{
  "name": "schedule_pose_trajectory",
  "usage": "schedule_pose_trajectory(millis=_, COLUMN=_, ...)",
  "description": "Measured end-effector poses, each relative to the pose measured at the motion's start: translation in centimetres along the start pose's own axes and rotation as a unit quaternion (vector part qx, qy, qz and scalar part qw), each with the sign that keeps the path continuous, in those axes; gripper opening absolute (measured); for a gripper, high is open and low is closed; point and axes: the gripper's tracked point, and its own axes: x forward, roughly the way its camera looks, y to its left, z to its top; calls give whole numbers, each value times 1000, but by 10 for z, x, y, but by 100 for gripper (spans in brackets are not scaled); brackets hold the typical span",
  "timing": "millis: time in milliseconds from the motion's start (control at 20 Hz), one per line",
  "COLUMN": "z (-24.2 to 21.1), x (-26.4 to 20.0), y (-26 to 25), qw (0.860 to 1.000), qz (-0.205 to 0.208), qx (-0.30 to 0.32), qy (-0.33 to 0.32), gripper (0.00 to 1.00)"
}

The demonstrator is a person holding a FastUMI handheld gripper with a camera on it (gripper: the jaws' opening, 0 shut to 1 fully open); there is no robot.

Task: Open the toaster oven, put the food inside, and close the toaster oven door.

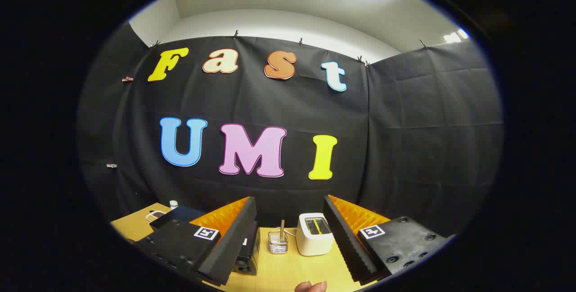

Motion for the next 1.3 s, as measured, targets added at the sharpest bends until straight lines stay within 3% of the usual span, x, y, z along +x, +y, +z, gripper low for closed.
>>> schedule_pose_trajectory(millis=1300, z=-10, x=-5, y=21, qw=1000, qz=5, qx=15, qy=16, gripper=97)
